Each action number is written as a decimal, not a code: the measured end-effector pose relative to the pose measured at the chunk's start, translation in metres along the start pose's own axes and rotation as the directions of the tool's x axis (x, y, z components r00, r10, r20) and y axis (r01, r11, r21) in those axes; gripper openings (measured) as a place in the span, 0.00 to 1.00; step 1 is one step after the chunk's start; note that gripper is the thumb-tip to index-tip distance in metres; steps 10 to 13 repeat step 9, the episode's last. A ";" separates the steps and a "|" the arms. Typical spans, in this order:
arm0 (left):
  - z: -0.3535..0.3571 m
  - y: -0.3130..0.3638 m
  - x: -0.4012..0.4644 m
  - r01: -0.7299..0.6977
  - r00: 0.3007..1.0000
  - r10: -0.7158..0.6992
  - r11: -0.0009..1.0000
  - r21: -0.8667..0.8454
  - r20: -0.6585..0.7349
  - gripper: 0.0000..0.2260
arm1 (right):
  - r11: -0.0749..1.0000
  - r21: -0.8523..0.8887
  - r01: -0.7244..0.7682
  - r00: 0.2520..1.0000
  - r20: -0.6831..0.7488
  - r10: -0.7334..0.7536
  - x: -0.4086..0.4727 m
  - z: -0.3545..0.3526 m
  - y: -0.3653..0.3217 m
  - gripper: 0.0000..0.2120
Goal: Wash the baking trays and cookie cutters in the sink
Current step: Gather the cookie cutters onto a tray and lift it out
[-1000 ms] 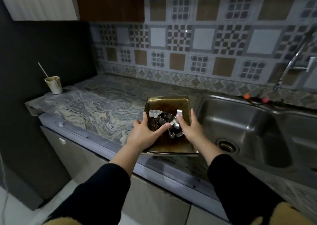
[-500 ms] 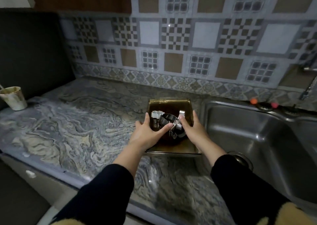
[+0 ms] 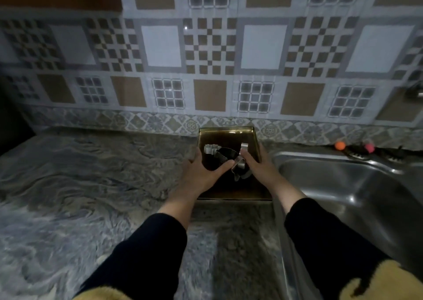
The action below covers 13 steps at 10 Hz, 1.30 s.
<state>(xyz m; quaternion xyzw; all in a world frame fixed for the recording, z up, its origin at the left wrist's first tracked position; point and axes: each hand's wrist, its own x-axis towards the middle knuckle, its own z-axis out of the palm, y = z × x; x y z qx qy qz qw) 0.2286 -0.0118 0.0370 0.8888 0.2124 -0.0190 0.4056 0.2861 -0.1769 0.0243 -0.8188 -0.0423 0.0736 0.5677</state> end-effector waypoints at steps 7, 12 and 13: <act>0.003 -0.030 0.118 -0.084 0.991 0.087 0.996 -0.038 0.106 0.54 | 0.979 -0.106 -0.176 0.984 -0.028 0.174 0.067 0.012 0.005 0.48; -0.028 -0.089 0.038 -0.322 0.943 0.318 0.946 -0.028 -0.095 0.31 | 0.975 -0.194 0.109 0.975 -0.173 -0.143 -0.006 -0.039 -0.056 0.23; -0.028 -0.089 0.038 -0.322 0.943 0.318 0.946 -0.028 -0.095 0.31 | 0.975 -0.194 0.109 0.975 -0.173 -0.143 -0.006 -0.039 -0.056 0.23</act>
